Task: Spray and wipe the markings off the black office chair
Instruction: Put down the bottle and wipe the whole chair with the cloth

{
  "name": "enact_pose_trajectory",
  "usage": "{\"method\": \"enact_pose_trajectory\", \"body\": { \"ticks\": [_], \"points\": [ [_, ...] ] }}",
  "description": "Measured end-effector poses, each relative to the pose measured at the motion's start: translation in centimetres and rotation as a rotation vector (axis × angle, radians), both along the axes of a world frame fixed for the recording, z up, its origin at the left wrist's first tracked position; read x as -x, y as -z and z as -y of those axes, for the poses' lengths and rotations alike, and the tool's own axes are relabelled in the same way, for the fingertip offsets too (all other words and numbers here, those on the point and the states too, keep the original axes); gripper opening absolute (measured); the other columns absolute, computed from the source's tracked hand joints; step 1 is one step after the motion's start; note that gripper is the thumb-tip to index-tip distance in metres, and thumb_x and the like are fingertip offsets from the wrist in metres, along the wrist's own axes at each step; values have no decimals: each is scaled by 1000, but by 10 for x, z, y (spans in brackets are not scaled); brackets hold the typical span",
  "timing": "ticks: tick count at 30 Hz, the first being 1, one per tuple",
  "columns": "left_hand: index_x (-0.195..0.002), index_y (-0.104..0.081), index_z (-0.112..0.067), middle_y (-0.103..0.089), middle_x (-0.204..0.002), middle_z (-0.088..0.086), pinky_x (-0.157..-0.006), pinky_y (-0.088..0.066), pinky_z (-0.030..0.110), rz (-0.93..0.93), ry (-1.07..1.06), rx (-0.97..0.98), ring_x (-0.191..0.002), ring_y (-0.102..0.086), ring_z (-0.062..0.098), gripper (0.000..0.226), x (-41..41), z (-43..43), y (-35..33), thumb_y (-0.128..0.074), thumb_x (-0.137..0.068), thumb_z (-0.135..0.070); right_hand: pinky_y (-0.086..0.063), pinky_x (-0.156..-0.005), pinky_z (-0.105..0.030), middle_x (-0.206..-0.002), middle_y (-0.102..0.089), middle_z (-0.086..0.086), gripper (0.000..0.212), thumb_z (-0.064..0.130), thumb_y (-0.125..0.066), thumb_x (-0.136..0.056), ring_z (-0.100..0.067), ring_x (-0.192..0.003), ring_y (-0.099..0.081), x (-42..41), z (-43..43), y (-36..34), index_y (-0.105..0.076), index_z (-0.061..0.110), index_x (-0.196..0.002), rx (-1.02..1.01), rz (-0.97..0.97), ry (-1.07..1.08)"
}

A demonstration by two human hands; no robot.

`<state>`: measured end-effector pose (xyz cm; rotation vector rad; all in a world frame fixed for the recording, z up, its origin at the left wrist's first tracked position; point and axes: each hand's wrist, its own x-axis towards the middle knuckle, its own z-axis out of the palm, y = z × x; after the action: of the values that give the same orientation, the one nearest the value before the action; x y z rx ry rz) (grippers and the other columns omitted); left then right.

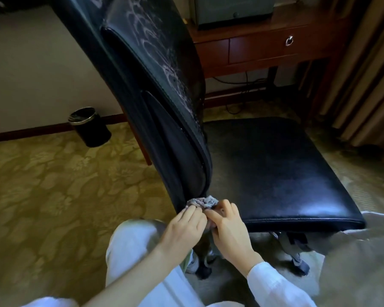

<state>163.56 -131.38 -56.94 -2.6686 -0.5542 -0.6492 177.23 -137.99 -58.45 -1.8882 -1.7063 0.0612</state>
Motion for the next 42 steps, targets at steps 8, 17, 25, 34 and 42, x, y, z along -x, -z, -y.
{"method": "enact_pose_trajectory", "body": {
  "ticks": [8,17,25,34,42],
  "points": [
    [-104,-63,3,-66,-99,19,-95,-49,39,340,35,-5,-98,-60,32,33,-4,9,-131,-33,-104,-10,-47,-77,-36,-108,-54,-11,38,13,-54,-79,-26,-96,-50,-6,4,-113,-68,23,-113,-415,-181,-10],
    [-99,-66,2,-64,-95,15,-90,-53,38,222,-51,-139,-91,-63,30,15,3,7,-131,-52,-96,1,-41,-70,-26,-110,-53,-12,34,14,-54,-82,-27,-99,-49,-11,-2,-129,-66,21,-113,-417,62,-24],
    [-101,-58,-2,-69,-93,10,-85,-55,30,-73,55,-302,-90,-68,22,14,10,-3,-16,-58,-88,-7,-53,-55,-35,-109,-53,-11,43,0,-72,-72,-27,-94,-49,17,-7,-2,-67,19,-110,-143,-143,36],
    [-99,-70,-2,-72,-93,11,-80,-56,27,-312,50,-147,-85,-69,20,43,13,-6,57,-28,-95,3,-52,-51,-28,-109,-54,-10,30,14,-78,-72,-26,-94,-51,17,-11,46,-66,20,-99,76,-121,46],
    [-91,-58,-3,-67,-79,10,-60,-55,25,-222,91,-27,-68,-63,18,26,10,-4,69,-33,-91,5,-53,-50,-27,-103,-60,-9,47,19,-91,-52,-28,-91,-57,19,-6,47,-71,20,-95,216,13,116]
  ]
}}
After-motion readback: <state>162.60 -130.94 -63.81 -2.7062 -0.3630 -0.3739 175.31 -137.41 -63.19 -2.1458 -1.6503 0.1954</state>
